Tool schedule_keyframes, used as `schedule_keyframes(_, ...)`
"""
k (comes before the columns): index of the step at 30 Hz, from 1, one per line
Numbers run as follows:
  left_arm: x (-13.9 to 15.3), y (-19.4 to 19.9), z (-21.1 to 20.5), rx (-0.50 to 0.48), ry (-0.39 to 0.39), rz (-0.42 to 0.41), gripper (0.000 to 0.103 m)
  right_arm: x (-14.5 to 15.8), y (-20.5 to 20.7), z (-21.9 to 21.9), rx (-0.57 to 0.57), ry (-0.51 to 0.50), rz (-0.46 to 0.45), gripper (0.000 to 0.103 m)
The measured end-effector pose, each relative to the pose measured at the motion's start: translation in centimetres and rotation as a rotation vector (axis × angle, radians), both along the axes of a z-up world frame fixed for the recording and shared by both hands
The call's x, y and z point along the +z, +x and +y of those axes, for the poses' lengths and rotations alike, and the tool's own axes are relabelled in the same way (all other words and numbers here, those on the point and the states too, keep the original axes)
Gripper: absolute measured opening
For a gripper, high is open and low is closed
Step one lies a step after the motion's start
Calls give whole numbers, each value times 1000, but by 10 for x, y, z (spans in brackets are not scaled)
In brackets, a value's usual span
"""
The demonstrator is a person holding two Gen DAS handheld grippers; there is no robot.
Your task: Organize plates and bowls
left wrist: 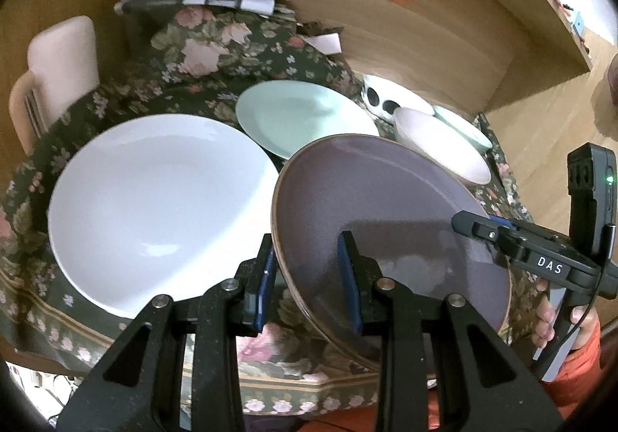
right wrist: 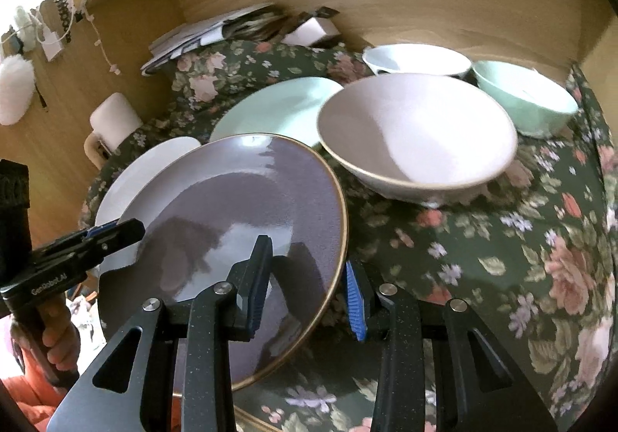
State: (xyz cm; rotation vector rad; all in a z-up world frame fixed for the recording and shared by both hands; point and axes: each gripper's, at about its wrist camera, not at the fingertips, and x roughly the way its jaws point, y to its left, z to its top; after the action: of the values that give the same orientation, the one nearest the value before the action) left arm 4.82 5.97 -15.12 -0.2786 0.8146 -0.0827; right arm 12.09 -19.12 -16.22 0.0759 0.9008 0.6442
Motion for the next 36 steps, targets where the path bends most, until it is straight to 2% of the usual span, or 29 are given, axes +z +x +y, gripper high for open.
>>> schedule_keyframes(23, -30, 23, -22, -62, -8, 75, 31, -24, 1, -22, -74, -20, 87, 32)
schedule_keyframes(34, -31, 24, -22, -66, -2, 69, 31, -22, 2, -22, -86, -61, 62, 33)
schedule_keyframes(36, -26, 22, -23, -48, 28, 45, 31, -16, 1, -24, -97, -72, 41, 33)
